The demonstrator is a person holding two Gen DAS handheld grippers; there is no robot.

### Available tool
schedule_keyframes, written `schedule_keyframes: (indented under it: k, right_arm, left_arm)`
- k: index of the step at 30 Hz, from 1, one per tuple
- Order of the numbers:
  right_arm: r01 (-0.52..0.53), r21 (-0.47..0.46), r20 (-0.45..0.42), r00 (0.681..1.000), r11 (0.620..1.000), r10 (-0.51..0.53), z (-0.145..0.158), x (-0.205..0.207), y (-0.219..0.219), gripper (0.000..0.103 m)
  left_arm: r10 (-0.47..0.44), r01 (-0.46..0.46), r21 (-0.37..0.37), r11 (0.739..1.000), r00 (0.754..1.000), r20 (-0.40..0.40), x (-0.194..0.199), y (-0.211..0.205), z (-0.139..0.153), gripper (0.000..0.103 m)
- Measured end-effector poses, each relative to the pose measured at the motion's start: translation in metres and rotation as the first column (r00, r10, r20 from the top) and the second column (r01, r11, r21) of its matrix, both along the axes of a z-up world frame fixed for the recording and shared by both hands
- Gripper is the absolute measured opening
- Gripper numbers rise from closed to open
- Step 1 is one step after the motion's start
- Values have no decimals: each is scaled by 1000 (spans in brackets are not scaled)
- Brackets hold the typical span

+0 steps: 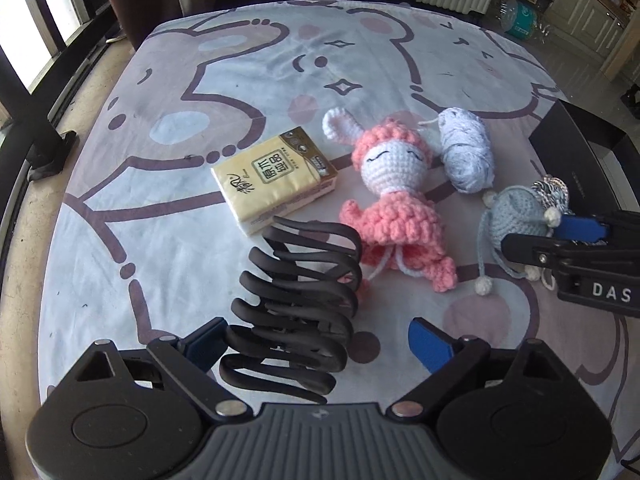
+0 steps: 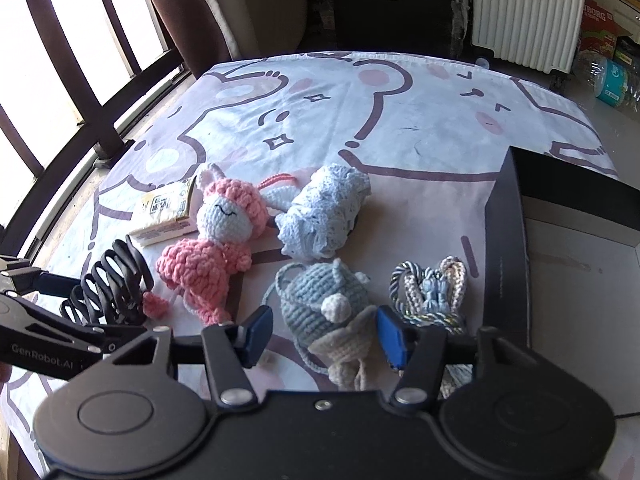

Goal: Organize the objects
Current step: 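Close the left tool on the claw clip while the right tool closes on the mouse, then lift the claw clip with the left tool while the right tool carries the mouse toward the black box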

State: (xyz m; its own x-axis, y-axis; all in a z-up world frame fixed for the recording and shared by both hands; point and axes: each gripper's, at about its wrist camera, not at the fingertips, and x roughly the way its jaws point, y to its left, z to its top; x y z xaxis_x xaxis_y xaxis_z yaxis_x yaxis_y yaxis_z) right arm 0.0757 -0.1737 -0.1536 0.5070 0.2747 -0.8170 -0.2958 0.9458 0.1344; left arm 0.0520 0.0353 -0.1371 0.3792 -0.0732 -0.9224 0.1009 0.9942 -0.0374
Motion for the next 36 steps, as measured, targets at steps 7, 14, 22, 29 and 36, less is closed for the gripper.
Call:
schedule_keyframes:
  k: [7, 14, 22, 29, 36]
  right_arm:
    - [35, 3, -11, 999, 999, -35, -6, 11, 2, 57]
    - [20, -7, -5, 1000, 1000, -20, -7, 12, 5, 55]
    - [-13, 11, -16, 1000, 1000, 13, -2, 7, 4, 53]
    - [-73, 17, -30, 997, 997, 74, 3, -1, 12, 53]
    - [-119, 21, -73, 990, 993, 120, 4, -8, 15, 53]
  left_arm:
    - [7, -6, 52, 999, 1000, -18, 2, 0, -4, 80]
    - [30, -29, 63, 998, 999, -17, 13, 8, -6, 73]
    - [42, -43, -3, 999, 998, -51, 24, 15, -12, 68]
    - [78, -80, -42, 996, 995, -59, 26, 21, -13, 66]
    - [145, -146, -4, 989, 988, -52, 20, 36, -12, 66]
